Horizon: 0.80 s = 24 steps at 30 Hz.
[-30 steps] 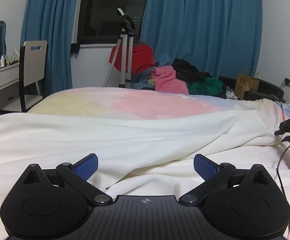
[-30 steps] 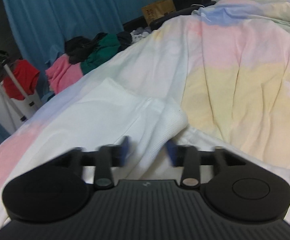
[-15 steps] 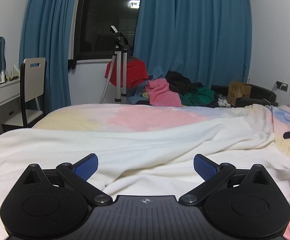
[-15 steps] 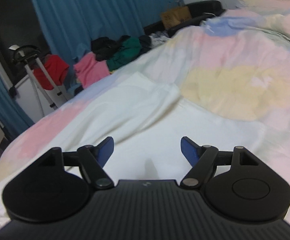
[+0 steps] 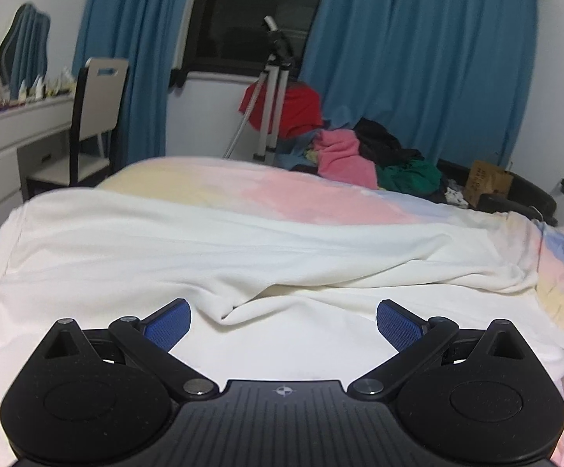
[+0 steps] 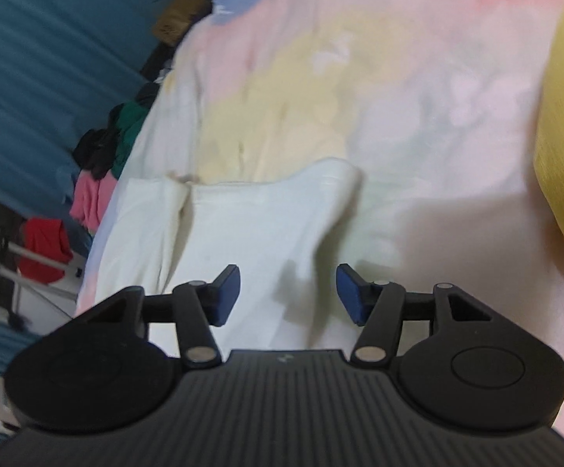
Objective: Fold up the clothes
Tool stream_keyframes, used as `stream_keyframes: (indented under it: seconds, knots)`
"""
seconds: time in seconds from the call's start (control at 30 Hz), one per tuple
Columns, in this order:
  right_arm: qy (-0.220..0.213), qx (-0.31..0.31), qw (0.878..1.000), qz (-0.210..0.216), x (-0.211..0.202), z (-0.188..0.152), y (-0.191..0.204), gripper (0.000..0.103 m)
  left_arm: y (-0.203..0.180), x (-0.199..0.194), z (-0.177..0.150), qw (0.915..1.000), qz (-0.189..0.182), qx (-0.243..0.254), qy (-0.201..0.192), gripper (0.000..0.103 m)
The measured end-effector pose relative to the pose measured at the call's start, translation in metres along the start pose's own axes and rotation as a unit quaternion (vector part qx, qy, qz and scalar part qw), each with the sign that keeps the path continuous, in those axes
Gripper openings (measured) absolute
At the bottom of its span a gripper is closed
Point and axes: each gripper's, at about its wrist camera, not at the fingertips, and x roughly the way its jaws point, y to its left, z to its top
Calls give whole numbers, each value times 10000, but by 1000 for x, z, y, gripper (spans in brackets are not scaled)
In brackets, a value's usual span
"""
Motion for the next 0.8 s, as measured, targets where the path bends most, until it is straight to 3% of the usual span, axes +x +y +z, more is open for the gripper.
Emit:
stream_keyframes:
  seconds: [0.1, 0.23, 0.37, 0.43, 0.47, 0.53, 0.63, 0.8]
  knots:
    - [114, 218, 9997, 32, 12, 3, -11, 37, 9, 8, 2, 9997, 39, -168, 151, 103]
    - [314, 206, 9991, 171, 32, 7, -16, 33, 27, 20, 7, 9973, -34, -613, 393, 103]
    - [403, 28, 9989, 256, 49, 6, -13, 33, 60, 28, 12, 9871, -144, -1467, 618, 103]
    - [272, -182, 9992, 217, 49, 5, -6, 7, 78, 31, 11, 9808, 108, -1770, 814, 102]
    - [144, -255, 9994, 159, 47, 4, -2, 7, 87, 33, 10, 9768, 251, -1913, 924, 101]
    - [-84, -299, 9993, 220, 41, 4, 4, 6, 109, 33, 8, 9642, 379, -2382, 1099, 100]
    - [-410, -348, 9982, 252, 34, 5, 11, 6, 148, 20, 4, 9388, 432, -3224, 1137, 98]
    - [-601, -296, 9974, 269, 32, 8, 12, 6, 209, -23, 2, 9032, 1136, -4052, 843, 98]
